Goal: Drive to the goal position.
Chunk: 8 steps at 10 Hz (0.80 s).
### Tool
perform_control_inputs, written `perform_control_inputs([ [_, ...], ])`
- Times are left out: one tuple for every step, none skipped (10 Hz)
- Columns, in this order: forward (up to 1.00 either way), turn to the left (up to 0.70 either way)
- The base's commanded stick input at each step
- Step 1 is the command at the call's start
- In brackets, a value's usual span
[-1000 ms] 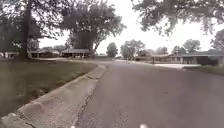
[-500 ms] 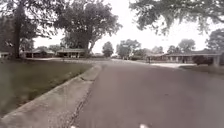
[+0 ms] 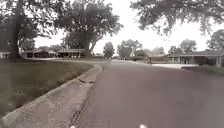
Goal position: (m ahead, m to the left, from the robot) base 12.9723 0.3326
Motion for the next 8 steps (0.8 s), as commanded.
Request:
perform_control_inputs([
  [0.50,0.00],
  [0.50,0.00],
  [0.50,0.00],
  [0.50,0.00],
  [0.50,0.00],
  [0.50,0.00],
  [0.50,0.00],
  [0.50,0.00],
])
